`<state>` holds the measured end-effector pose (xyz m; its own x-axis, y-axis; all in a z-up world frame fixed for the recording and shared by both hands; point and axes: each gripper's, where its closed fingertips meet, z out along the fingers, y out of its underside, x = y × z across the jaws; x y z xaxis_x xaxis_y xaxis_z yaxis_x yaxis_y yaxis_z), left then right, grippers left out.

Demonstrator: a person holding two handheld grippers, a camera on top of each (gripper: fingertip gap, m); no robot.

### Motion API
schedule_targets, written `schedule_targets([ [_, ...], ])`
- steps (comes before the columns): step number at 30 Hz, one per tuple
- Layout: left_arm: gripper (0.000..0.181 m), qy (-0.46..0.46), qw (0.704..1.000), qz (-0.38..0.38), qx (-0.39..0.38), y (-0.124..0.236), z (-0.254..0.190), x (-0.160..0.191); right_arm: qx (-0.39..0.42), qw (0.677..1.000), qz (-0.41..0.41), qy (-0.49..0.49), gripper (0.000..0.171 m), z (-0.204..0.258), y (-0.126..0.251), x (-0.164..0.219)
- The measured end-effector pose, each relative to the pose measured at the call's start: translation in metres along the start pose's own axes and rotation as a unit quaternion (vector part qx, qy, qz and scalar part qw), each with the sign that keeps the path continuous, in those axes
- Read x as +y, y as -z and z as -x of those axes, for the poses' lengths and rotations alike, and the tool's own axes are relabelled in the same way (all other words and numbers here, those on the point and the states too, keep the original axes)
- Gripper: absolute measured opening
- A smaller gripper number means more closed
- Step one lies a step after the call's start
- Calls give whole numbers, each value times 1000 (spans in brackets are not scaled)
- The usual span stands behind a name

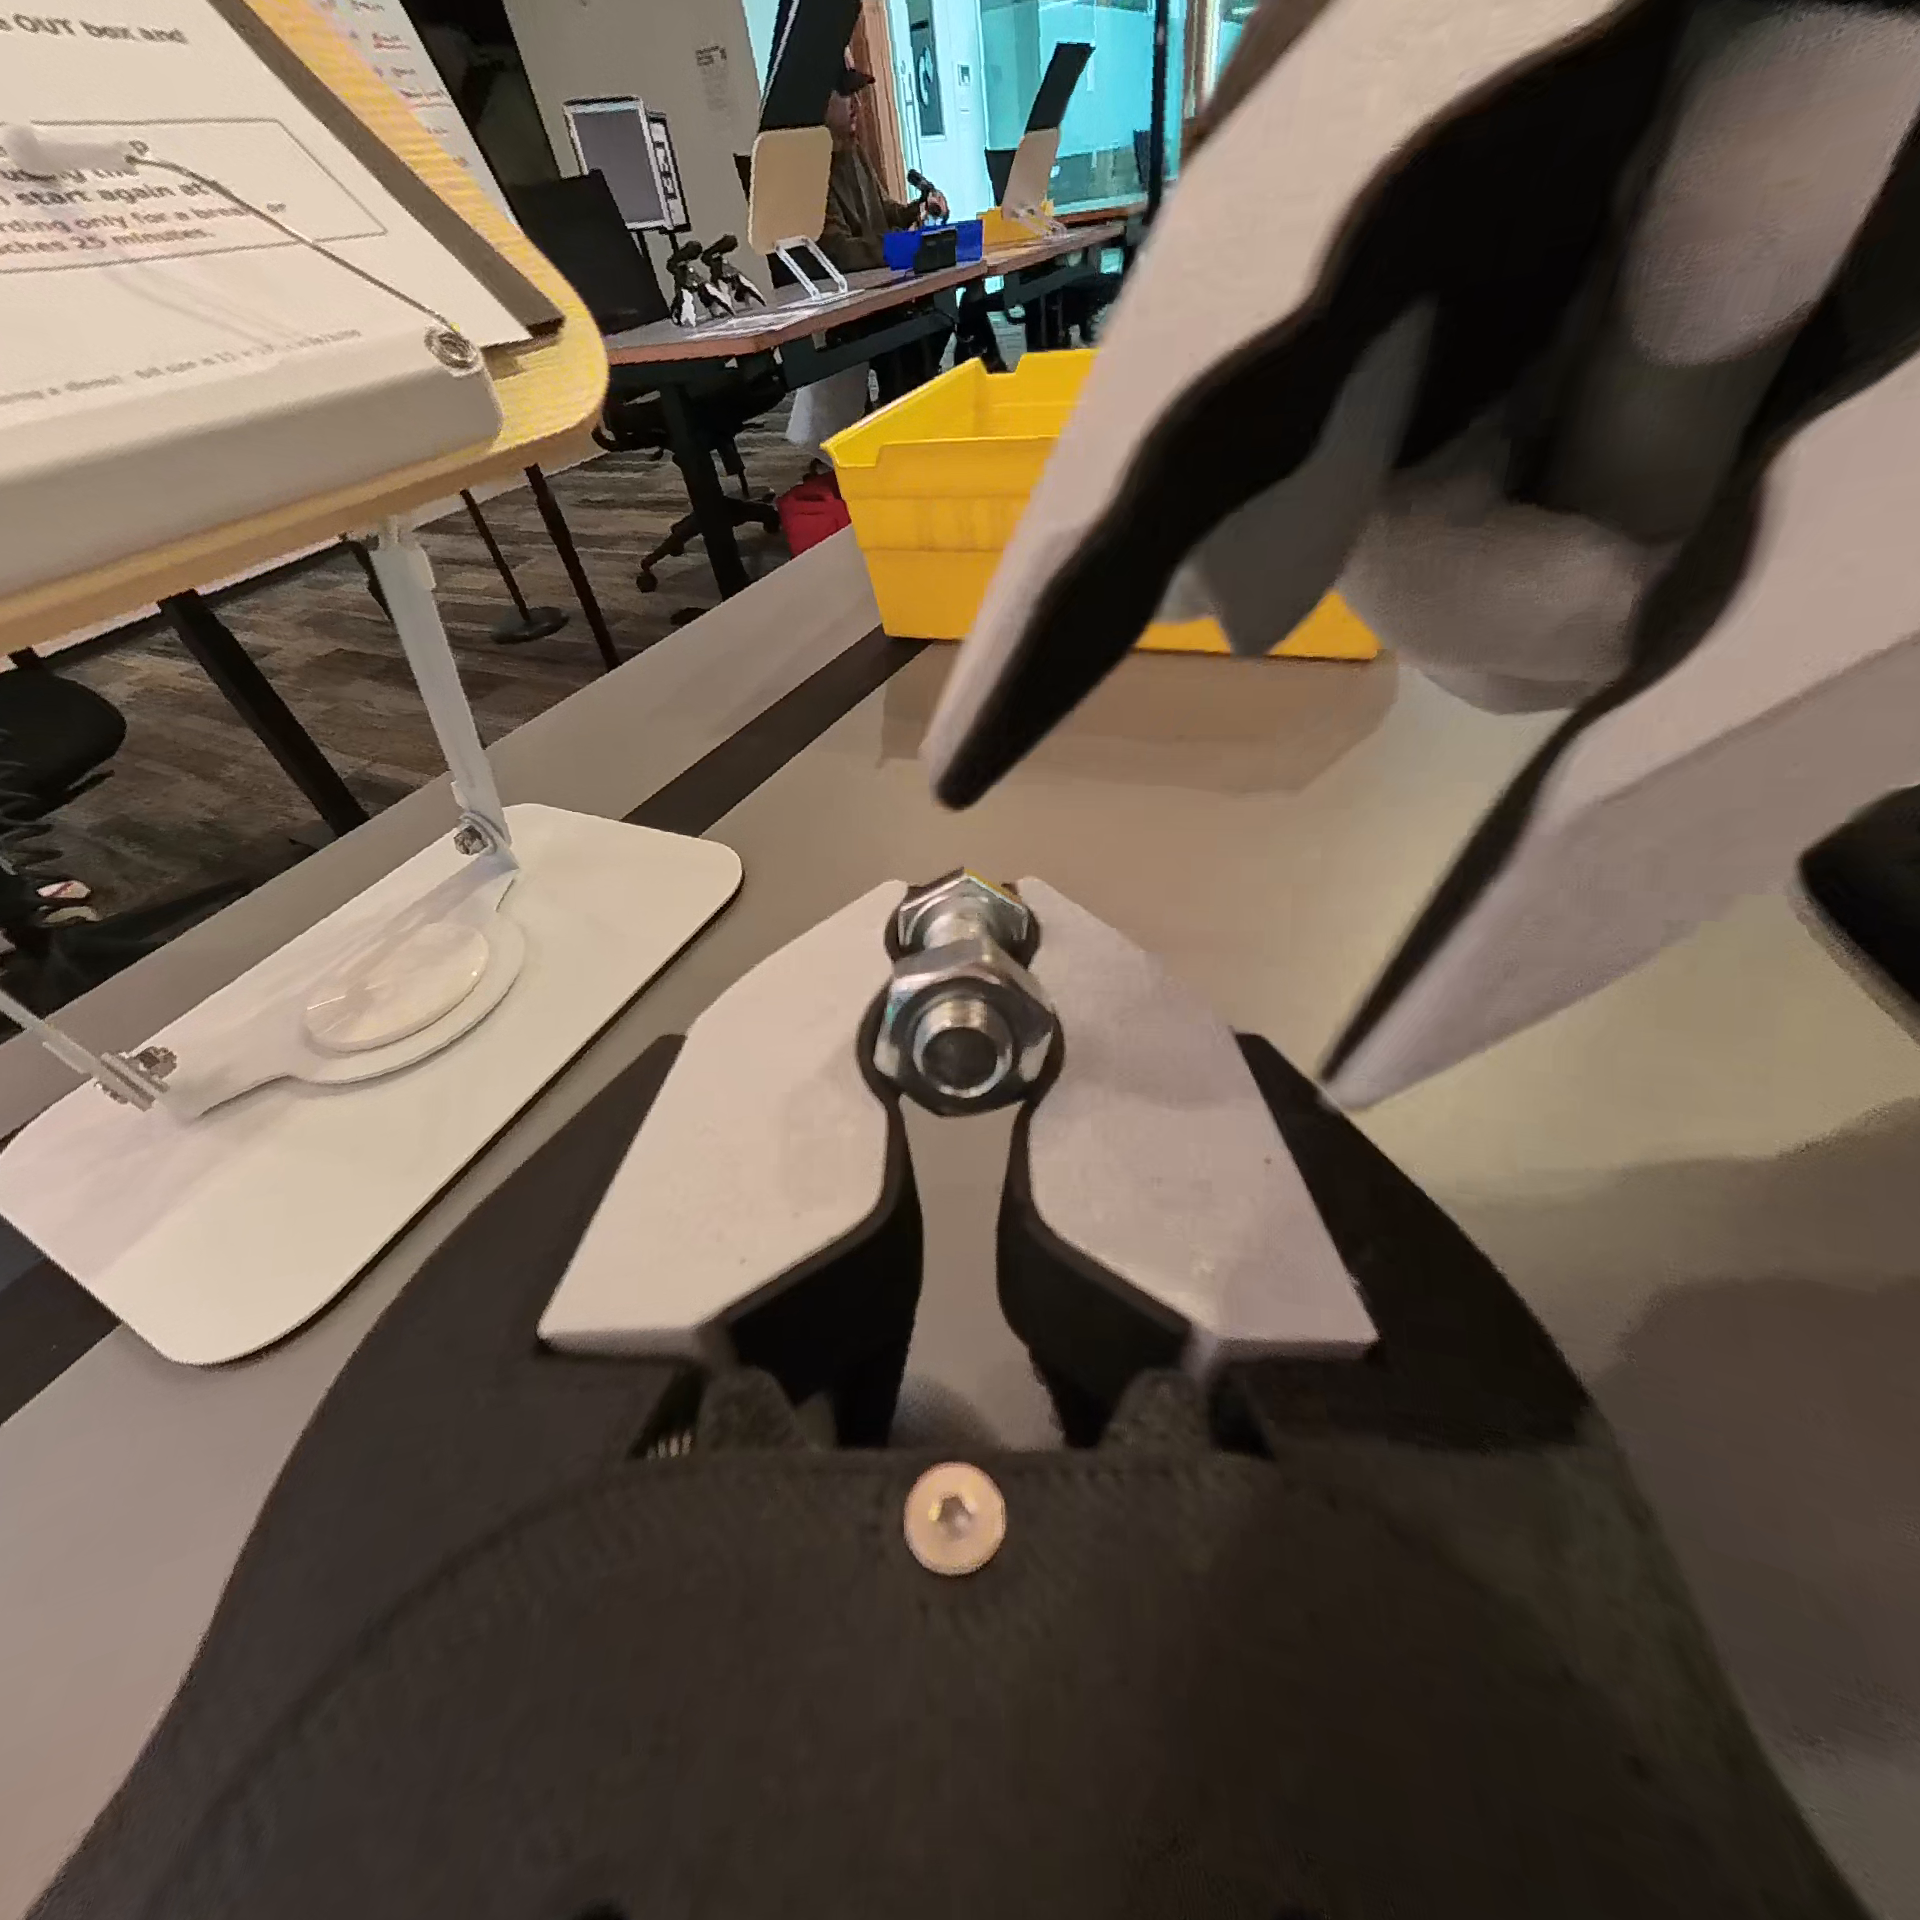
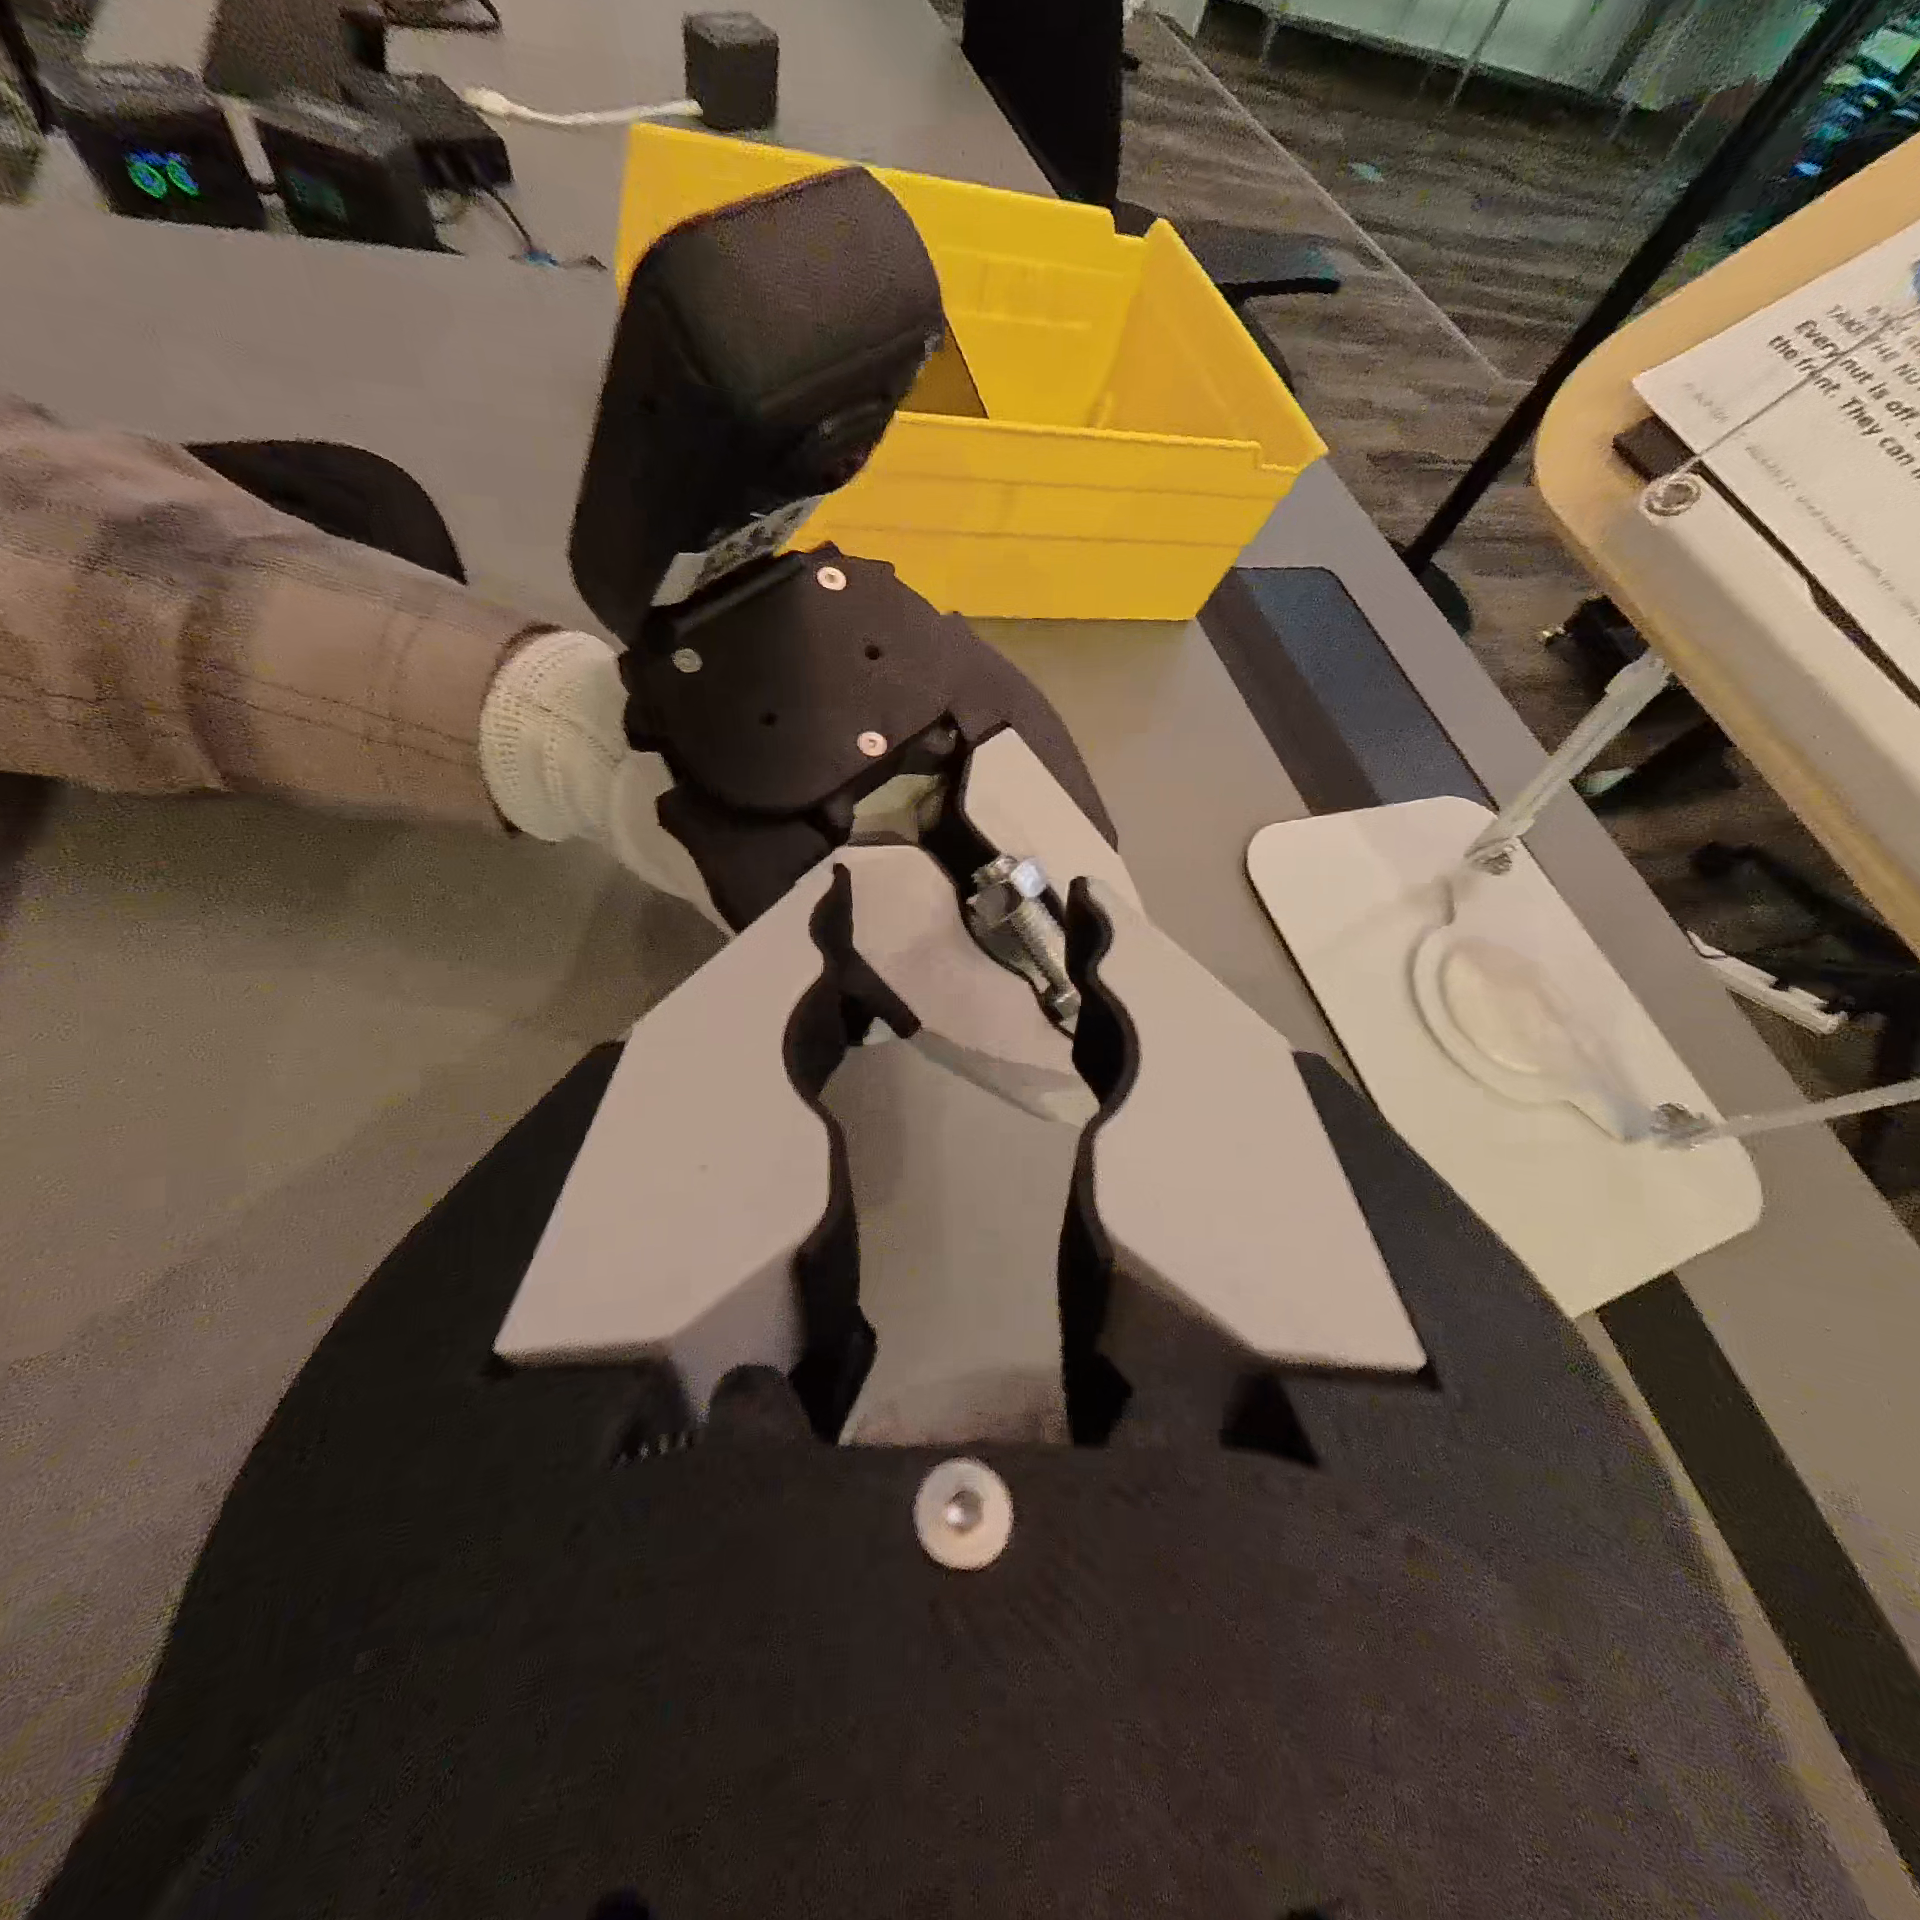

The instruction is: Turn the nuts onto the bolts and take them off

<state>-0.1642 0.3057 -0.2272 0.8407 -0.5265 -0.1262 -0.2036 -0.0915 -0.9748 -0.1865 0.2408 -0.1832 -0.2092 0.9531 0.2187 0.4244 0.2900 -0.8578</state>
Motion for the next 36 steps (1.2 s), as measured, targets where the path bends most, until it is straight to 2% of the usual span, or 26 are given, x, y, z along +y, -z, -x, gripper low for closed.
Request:
schedule_targets([
  [4,12,-31,999,13,-11,0,0,2,20,997,73,34,30,-9,-14,11],
  [5,12,-39,999,20,-13,-1,0,4,12,996,81,43,22,-7,-16,12],
  [8,12,-62,997,34,-14,-2,-2,8,18,990,102,99,15,-7,-17,14],
  [14,13,-94,995,47,1,-3,-11,11,-45,983,120,134,12,-1,-12,19],
  [17,12,-75,997,32,7,0,-9,6,-50,990,86,104,11,-6,-5,12],
  [21,13,-47,999,3,21,2,-12,-5,-37,999,-8,-8,10,-19,13,2],
  [28,13,-11,998,-25,60,2,-24,-14,-49,977,-130,-159,9,-25,33,4],
  [32,13,8,996,-43,77,4,-29,-19,-65,964,-171,-191,9,-24,36,0],
  [36,12,19,994,-50,92,5,-32,-22,-67,964,-179,-186,9,-23,37,-3],
])
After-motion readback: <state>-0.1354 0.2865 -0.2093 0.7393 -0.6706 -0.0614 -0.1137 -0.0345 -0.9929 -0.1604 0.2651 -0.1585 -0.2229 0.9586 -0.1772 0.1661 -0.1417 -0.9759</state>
